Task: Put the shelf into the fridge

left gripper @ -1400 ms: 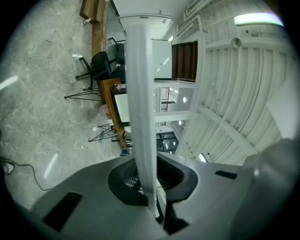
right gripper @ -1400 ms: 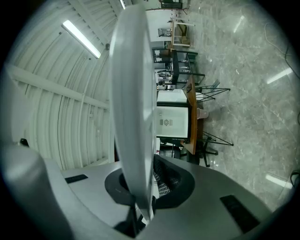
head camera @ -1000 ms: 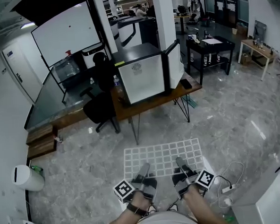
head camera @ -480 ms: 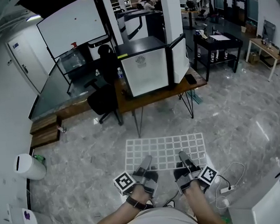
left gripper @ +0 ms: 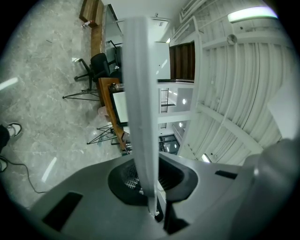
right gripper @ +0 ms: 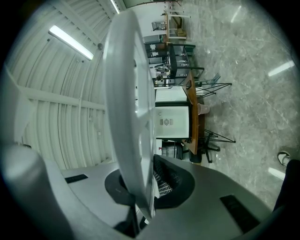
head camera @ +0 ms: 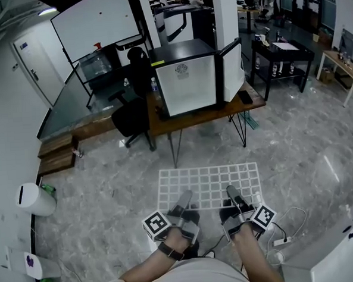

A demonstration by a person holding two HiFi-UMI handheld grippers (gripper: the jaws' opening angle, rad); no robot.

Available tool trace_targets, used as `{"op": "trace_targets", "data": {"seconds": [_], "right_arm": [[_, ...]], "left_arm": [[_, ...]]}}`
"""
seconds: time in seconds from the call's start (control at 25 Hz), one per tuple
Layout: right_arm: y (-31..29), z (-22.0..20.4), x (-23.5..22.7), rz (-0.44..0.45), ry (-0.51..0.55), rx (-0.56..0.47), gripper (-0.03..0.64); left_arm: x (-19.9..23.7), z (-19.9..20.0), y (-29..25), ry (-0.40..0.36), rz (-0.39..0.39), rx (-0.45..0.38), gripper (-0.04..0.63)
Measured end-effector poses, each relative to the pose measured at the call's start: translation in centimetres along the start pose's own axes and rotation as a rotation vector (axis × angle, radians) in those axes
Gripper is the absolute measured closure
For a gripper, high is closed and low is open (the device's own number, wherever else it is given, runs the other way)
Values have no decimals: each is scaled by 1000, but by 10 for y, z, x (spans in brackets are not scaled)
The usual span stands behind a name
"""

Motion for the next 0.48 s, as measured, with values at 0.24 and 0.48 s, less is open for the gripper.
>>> {"op": "trace_targets", "data": {"seconds": [0.24, 0.48], "right_arm": [[-31, 14, -9, -19, 4, 2, 569], [-84, 37, -21, -38, 25, -9, 569]], "left_arm": [[7, 17, -30, 37, 2, -6, 568], [21, 53, -81, 36, -1, 14, 568]]}}
Point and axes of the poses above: the fingertips, and each gripper's own axes: y backward along the fingers, x to its left, z out of its top, the point moved 9 cm from there along y, backward along the fingers, and after that the axes turned 1 degree about z, right-handed, at the moved point
